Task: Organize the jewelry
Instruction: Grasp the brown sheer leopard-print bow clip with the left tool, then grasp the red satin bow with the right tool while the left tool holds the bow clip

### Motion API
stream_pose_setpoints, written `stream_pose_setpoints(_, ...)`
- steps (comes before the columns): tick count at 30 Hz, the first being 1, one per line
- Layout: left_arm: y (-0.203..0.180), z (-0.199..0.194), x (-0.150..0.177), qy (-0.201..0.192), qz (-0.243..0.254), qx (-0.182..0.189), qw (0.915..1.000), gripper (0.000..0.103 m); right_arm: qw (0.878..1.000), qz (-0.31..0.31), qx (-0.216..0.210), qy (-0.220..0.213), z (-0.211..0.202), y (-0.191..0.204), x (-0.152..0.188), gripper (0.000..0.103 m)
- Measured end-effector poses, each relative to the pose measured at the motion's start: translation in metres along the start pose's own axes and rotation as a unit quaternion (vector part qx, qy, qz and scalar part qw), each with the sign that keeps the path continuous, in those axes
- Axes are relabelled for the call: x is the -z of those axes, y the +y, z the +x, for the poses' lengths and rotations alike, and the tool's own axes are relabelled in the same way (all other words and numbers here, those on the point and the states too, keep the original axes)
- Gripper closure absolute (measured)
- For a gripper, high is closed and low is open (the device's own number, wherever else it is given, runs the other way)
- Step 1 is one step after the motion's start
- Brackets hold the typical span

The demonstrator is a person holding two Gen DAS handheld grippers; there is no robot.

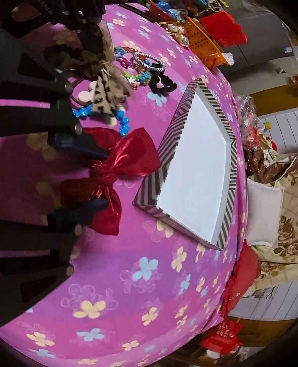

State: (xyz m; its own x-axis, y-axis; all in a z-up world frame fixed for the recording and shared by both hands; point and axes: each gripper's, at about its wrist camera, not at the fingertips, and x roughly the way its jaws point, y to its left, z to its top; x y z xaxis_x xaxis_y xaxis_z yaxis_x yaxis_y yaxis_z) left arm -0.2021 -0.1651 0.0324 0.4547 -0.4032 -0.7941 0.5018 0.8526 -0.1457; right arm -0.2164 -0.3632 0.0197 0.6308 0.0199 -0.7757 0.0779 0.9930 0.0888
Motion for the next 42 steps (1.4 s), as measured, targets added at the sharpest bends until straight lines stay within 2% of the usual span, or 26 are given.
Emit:
stream_pose_setpoints(3, 0.005, -0.007, -0.001, -0.007, -0.009, 0.017, 0.9998, 0.103, 1.0, 0.01, -0.006, -0.013, -0.01, -0.002, 0.001, 0.088)
stream_pose_setpoints(10, 0.006, -0.02, -0.003, -0.017, -0.005, 0.02, 0.9997, 0.103, 1.0, 0.016, -0.016, -0.012, -0.017, -0.005, 0.004, 0.089)
stream_pose_setpoints(11, 0.006, -0.02, -0.002, -0.017, -0.005, 0.02, 0.9997, 0.103, 1.0, 0.014, -0.017, -0.012, -0.019, -0.004, 0.004, 0.096)
stream_pose_setpoints(16, 0.007, -0.019, -0.002, -0.013, -0.009, 0.014, 0.9998, 0.103, 1.0, 0.013, -0.022, -0.004, -0.023, -0.004, 0.006, 0.095)
stream_pose_setpoints(17, 0.008, -0.018, -0.002, -0.012, -0.013, 0.013, 0.9998, 0.103, 1.0, 0.01, -0.02, -0.006, -0.024, -0.004, 0.006, 0.085)
stream_pose_setpoints(18, 0.009, -0.017, -0.002, -0.009, -0.017, 0.014, 0.9997, 0.103, 1.0, 0.005, -0.016, -0.013, -0.026, -0.003, 0.005, 0.065)
stream_pose_setpoints(19, 0.01, -0.017, -0.002, -0.008, -0.018, 0.015, 0.9997, 0.103, 1.0, -0.004, -0.013, -0.017, -0.028, -0.001, 0.005, 0.052)
stream_pose_setpoints(20, 0.009, -0.018, -0.002, -0.008, -0.017, 0.015, 0.9997, 0.103, 0.999, -0.024, -0.009, -0.02, -0.028, 0.004, 0.004, 0.034)
stream_pose_setpoints(21, 0.008, -0.018, -0.003, -0.007, -0.013, 0.012, 0.9998, 0.103, 0.999, -0.041, -0.004, -0.018, -0.028, 0.007, 0.002, 0.032)
stream_pose_setpoints(23, 0.007, -0.019, -0.003, -0.008, -0.01, 0.016, 0.9998, 0.091, 0.997, -0.082, 0.011, -0.008, -0.025, 0.012, 0.0, 0.032)
stream_pose_setpoints(28, 0.011, -0.016, -0.005, -0.007, -0.029, 0.052, 0.9982, 0.081, 0.99, -0.137, -0.013, 0.021, -0.01, 0.01, -0.002, 0.032)
stream_pose_setpoints(30, 0.008, -0.011, -0.007, 0.0, -0.027, 0.053, 0.9983, 0.079, 0.989, -0.144, -0.018, 0.022, -0.006, 0.007, -0.003, 0.032)
stream_pose_setpoints(34, -0.003, -0.001, -0.008, 0.011, -0.001, 0.032, 0.9994, 0.079, 0.988, -0.142, -0.049, 0.024, 0.005, 0.004, -0.005, 0.032)
stream_pose_setpoints(35, -0.005, 0.001, -0.008, 0.013, 0.005, 0.026, 0.9996, 0.079, 0.989, -0.131, -0.057, 0.025, 0.006, 0.003, -0.004, 0.035)
stream_pose_setpoints(37, -0.006, 0.007, -0.007, 0.02, 0.009, 0.016, 0.9996, 0.08, 0.991, -0.109, -0.068, 0.024, 0.006, 0.001, -0.003, 0.053)
stream_pose_setpoints(38, -0.006, 0.009, -0.006, 0.022, 0.008, 0.017, 0.9996, 0.087, 0.992, -0.107, -0.065, 0.022, 0.006, 0.002, -0.003, 0.069)
stream_pose_setpoints(40, -0.005, 0.009, -0.004, 0.023, 0.004, 0.025, 0.9994, 0.099, 0.992, -0.106, -0.069, 0.022, 0.004, 0.004, 0.0, 0.074)
stream_pose_setpoints(42, -0.006, 0.004, -0.005, 0.017, 0.006, 0.024, 0.9996, 0.103, 0.992, -0.106, -0.07, 0.021, 0.001, 0.008, 0.003, 0.078)
